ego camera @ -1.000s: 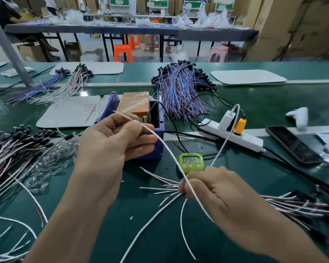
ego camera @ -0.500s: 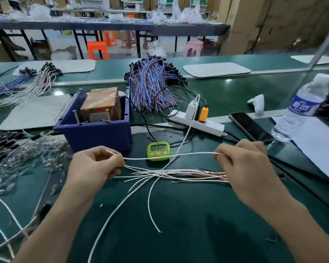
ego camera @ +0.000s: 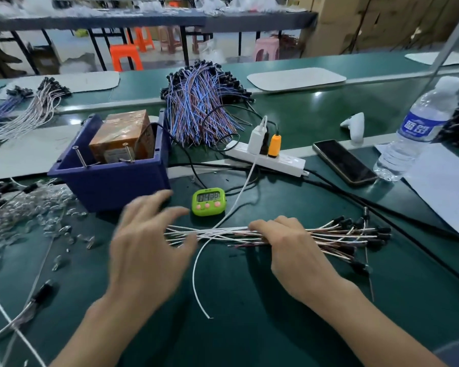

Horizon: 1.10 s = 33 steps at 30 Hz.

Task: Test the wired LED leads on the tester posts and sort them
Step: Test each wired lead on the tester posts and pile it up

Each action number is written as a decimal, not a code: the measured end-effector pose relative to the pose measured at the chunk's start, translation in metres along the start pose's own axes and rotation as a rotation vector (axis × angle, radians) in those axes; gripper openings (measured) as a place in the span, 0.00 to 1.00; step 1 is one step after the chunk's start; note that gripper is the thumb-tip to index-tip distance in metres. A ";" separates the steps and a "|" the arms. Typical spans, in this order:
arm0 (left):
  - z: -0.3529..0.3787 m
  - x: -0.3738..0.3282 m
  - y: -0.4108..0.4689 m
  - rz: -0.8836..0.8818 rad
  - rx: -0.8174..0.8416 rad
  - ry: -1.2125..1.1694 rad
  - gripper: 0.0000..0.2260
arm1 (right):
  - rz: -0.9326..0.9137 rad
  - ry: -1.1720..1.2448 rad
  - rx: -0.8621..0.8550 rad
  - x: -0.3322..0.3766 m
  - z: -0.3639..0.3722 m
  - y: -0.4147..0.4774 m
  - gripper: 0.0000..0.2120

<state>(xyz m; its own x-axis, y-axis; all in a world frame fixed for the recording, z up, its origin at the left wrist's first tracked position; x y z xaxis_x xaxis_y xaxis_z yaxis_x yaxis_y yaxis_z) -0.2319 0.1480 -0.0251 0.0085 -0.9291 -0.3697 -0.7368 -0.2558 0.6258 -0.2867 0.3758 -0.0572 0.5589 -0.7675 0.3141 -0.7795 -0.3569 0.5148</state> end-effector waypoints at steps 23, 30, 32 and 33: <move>0.077 -0.036 0.003 0.045 0.336 -0.392 0.08 | 0.270 -0.229 -0.343 -0.063 -0.025 -0.004 0.17; 0.068 -0.028 0.010 -0.021 0.369 -0.364 0.08 | 0.408 -0.090 -0.221 -0.059 -0.017 -0.006 0.20; 0.061 -0.018 0.011 -0.081 0.362 -0.343 0.08 | 0.413 -0.046 -0.213 -0.043 -0.013 -0.002 0.20; 0.056 -0.011 0.011 -0.114 0.358 -0.329 0.09 | 0.418 -0.016 -0.197 -0.033 -0.010 0.001 0.19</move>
<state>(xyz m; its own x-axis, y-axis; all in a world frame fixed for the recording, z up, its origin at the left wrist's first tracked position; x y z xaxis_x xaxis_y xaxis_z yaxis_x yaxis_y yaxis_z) -0.2778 0.1697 -0.0523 -0.0685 -0.7524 -0.6552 -0.9298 -0.1899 0.3153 -0.3035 0.4062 -0.0589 0.2026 -0.8328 0.5152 -0.8676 0.0913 0.4888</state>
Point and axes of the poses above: each hand's wrist, its own y-axis towards the middle knuckle, its own z-axis out of the palm, x = y × z, the point moved 3 cm from there along y, towards the middle knuckle, and after that the axes turned 15 degrees about -x, right-handed, at the moved point
